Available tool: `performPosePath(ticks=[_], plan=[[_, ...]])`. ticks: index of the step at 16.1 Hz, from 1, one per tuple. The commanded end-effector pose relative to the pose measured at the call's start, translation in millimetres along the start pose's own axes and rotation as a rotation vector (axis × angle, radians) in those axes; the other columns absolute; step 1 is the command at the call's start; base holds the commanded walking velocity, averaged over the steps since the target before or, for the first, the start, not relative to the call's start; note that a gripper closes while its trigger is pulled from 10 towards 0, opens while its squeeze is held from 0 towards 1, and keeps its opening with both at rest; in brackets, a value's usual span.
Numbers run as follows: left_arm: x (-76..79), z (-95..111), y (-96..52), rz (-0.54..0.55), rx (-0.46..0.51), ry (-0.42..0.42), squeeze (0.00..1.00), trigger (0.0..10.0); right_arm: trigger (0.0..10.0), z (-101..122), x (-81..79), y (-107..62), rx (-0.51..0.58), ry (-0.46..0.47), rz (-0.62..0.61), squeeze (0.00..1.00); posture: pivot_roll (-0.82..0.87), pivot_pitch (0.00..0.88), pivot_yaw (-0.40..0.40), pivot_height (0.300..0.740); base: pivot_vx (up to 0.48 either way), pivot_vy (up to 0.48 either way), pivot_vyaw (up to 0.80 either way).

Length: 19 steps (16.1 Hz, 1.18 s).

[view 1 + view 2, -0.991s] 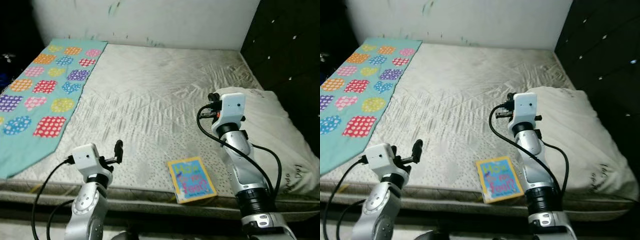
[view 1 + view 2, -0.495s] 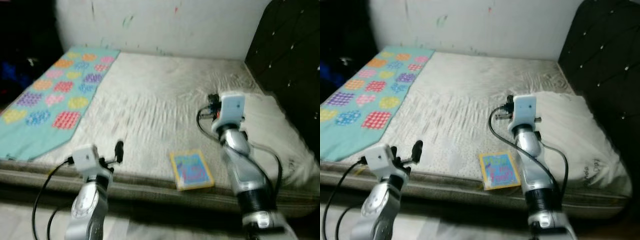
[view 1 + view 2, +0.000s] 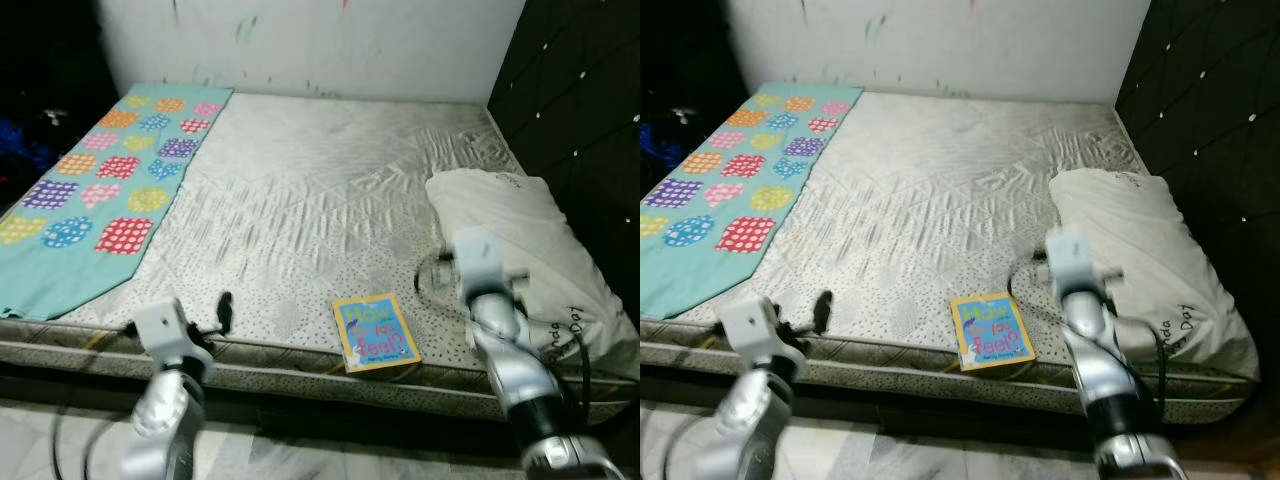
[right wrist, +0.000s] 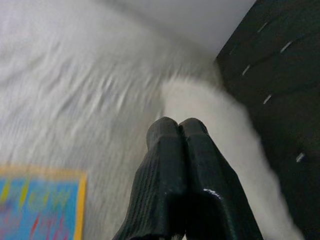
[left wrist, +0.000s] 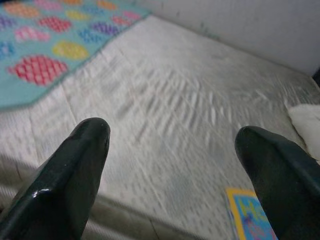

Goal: Clean up the room

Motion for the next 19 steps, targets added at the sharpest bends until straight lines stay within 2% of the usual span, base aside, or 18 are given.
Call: performPosePath(ticks=[1,2,4,7,11,19], plan=[[-4.3,2,1.3,0.013,0.006,0.006,0.00,10.0,10.0,0,-8.4,-2.1,0.004,-0.029,0.049,0.00,0.01,0.000,0.003,0.740,0.000,0.000,0.00],[-5.8,2,1.2,0.019,0.000,0.007,0.00,10.0,10.0,-1,-7.9,-3.6,0.009,-0.004,0.036,0.00,0.01,0.000,0.003,0.740,0.000,0.000,0.00],[-12.4,-5,-2.4,0.029,-0.021,0.031,0.00,10.0,10.0,-13,-10.6,-6.9,-0.020,-0.011,0.036,0.00,0.01,0.000,0.006,0.740,0.000,0.000,0.00],[-13.5,-8,-3.8,0.037,-0.029,0.022,0.00,10.0,10.0,-17,-12.8,-8.2,-0.049,-0.003,0.050,0.00,0.01,0.000,0.009,0.740,0.000,0.000,0.00],[-13.3,-7,-2.0,0.037,-0.027,0.014,0.00,10.0,10.0,-12,-10.7,-4.6,-0.049,0.030,0.035,0.00,0.01,0.000,0.009,0.740,0.000,0.000,-0.80],[-10.3,-7,-1.7,0.029,-0.027,0.014,0.00,10.0,10.0,-7,-9.6,-2.7,-0.032,0.026,0.031,0.00,0.00,0.000,0.007,0.740,0.000,0.000,-0.80]])
Point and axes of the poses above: a point about 5 cm out from each wrist's last joint towards the gripper, its own y axis pointing out of the wrist towards the gripper, its own z axis along the axis of the wrist's last joint, x = y × z, the point moved 2 cm from there along y, pointing out of the wrist towards the gripper, and after that the axes turned 14 degrees about -y, right-handed, at the moved point
